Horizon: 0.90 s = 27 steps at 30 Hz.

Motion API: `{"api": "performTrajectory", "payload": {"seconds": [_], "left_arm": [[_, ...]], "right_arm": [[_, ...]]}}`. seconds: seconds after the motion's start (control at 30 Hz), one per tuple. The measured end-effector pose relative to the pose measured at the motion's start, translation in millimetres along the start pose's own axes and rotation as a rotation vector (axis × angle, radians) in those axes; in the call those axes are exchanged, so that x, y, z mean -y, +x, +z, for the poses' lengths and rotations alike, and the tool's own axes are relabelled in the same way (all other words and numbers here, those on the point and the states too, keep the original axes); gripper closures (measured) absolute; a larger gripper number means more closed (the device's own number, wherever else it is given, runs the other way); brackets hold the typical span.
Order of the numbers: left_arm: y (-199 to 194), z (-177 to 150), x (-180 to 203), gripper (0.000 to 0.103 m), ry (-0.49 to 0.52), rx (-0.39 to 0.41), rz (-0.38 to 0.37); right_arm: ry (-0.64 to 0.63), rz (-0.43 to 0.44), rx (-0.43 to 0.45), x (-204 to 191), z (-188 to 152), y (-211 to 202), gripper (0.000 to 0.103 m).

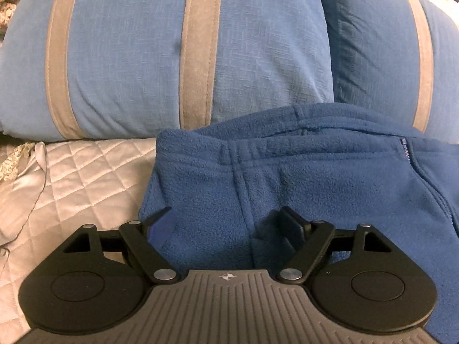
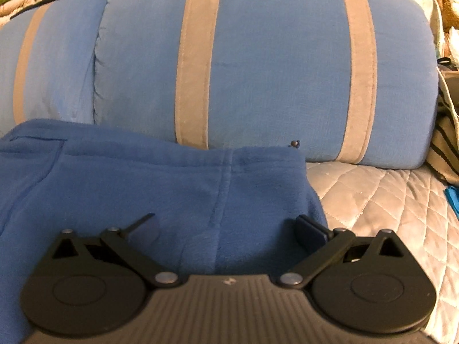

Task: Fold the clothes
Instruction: 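Press both open grippers on the folded hoodie to flatten it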

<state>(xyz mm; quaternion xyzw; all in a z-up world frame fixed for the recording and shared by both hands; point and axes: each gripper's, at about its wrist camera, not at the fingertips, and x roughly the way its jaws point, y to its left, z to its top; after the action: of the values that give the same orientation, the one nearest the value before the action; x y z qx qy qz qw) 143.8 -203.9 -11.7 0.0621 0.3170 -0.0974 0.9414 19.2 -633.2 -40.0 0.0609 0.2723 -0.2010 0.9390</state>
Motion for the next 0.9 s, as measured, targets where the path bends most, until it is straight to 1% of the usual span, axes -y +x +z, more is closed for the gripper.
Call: {"api": "performTrajectory", "payload": {"seconds": [0.13,0.23,0.33,0.4,0.5,0.57,0.73,0.83,0.9], "left_arm": [[0.4,-0.5,-0.4,0.023,-0.004,-0.005,-0.004],[2.1,0.6,0.5,0.022,0.005,-0.012,0.005],[4.1,4.6,-1.0,0.018,0.000,-0.040,0.005],[4.1,9.0,-4.1,0.017,-0.015,-0.067,-0.001],[-6.4,17.1,-11.4,0.017,-0.052,-0.104,-0.008],[-18.8,21.8,-20.1,0.017,-0.089,-0.115,-0.012],[-44.7,27.7,-46.6,0.017,-0.132,-0.123,-0.070],[-50.3,27.5,-65.2,0.017,-0.155,-0.147,-0.099],[-52.9,26.0,-79.2,0.017,-0.183,-0.156,-0.118]], "right_arm": [[0.036,0.011,-0.001,6.2,1.1,1.4,0.001],[0.035,0.010,-0.001,6.9,1.6,0.0,0.001],[0.040,0.008,-0.002,7.6,3.0,-0.5,0.001],[0.040,0.011,-0.031,7.5,5.4,2.6,0.001],[0.038,0.011,-0.126,10.6,14.7,5.5,0.001],[0.044,0.019,-0.146,15.2,20.9,-0.6,0.001],[0.090,0.042,-0.162,40.2,28.5,-18.3,0.001],[0.121,0.054,-0.178,61.0,31.6,-25.2,0.001],[0.155,0.081,-0.203,76.8,33.2,-28.1,0.001]]}}
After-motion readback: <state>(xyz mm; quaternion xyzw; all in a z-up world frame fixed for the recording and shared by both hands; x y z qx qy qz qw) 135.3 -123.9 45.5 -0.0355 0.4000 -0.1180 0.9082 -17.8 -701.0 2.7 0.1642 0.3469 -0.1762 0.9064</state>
